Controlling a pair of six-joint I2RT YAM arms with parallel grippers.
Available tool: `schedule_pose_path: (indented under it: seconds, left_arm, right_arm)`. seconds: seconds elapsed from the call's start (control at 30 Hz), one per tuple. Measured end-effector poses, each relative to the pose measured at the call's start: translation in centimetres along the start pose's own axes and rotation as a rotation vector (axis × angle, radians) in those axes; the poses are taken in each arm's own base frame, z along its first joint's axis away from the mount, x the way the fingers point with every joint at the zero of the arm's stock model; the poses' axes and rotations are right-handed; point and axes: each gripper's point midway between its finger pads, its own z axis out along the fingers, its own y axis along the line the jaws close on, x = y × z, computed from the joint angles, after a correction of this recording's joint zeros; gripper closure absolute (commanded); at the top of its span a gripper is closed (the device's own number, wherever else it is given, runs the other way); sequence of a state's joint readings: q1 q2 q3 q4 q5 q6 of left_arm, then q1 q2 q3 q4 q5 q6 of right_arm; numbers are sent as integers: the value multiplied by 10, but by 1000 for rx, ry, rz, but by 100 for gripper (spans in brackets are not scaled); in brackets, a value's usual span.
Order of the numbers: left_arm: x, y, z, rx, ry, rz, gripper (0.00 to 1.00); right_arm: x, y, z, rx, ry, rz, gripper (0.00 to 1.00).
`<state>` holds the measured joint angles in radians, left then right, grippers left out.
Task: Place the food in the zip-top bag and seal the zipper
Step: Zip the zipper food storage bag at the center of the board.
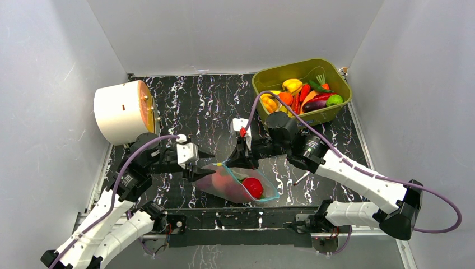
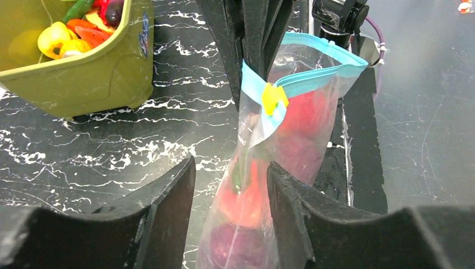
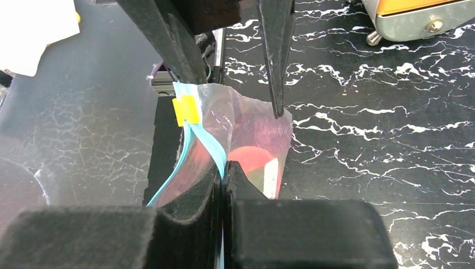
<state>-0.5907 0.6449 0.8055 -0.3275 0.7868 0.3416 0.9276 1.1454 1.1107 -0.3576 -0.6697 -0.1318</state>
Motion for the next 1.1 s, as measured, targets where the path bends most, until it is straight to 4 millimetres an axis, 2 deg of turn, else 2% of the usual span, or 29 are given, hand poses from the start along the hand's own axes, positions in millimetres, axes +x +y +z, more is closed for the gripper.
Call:
schedule_pose_path:
  seconds: [0.1,0.3,0.43,0.5,0.67,0.7,0.83,0.87,0.97,1.1]
  left_arm:
    - [3,0,3,11,2,-7,72]
    - [-2,2,5,13,-16,4,81]
    - [-6,-1,5,25,-38,8,100]
    - [-7,-3,5,36,-45,3,100]
    - [-9,-5,6,50,-56,3,100]
    - [-8,-5,6,47,-55,2,100]
    - [-2,-2,6,25,-44,-9,100]
    - [-1,-2,6,19,-43,-10,100]
    - [0,0,5,6,-45,-5,100]
    - [2,1,6,-6,-47,-7,100]
  right_arm:
    - [-1,2,0,-12,-4,1,100]
    - [-4,2,1,-13,-15,-8,100]
    - [-4,2,1,-15,-16,-8,100]
    - [-4,2,1,-16,-17,-8,99]
    - [-5,-2,1,11,-21,6,89]
    - [-6,-4,1,20,-25,10,84]
    - [-9,-8,-1,60,-50,20,56]
    - [-9,-8,-1,64,-53,28,52]
    - [-13,-9,-7,96,-83,30,46]
    - [-27,-6,-12,106,-135,35,44]
